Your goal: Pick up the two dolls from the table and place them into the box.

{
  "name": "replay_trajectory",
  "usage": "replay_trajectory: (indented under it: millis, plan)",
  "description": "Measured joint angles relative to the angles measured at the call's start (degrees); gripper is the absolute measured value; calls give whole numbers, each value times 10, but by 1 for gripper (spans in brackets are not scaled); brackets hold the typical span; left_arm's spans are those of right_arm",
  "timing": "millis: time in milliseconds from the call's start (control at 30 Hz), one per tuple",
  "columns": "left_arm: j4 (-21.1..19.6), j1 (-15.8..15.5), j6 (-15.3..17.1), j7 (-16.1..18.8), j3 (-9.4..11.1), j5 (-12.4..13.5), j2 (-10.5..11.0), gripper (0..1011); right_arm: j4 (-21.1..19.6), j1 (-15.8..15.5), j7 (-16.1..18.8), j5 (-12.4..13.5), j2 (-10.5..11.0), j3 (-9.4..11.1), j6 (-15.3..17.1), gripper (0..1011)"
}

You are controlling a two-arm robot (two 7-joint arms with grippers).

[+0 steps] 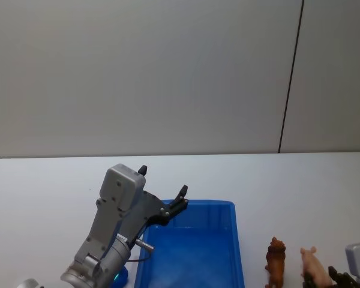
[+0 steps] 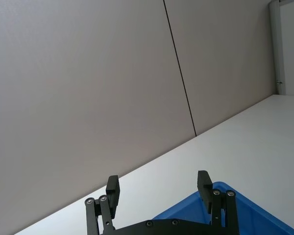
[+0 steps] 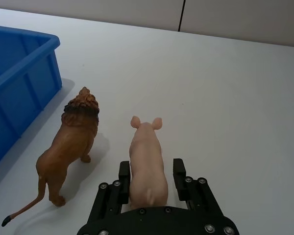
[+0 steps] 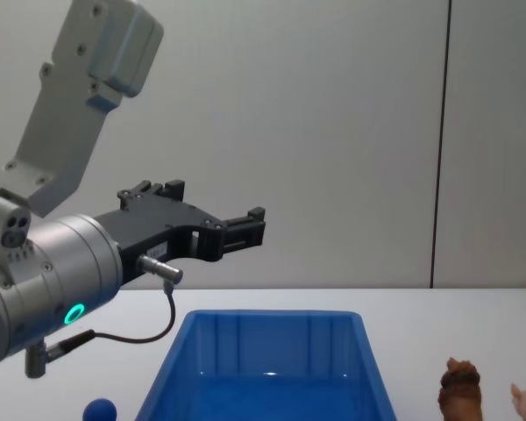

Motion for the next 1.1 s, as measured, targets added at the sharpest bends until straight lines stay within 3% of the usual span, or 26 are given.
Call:
replay_trajectory:
  millis: [233,667,1100]
  plan:
    - [0,0,0,0,0,0,0,1001,-3,-3,-4,0,-2,2,2,389]
    - [0,0,0,0,0,0,0,1001,-38,-9,2,-3,-2,5,-9,384]
    - [0,0,0,0,0,0,0,1001,-74,10,65,-8,-10,1,-21,383]
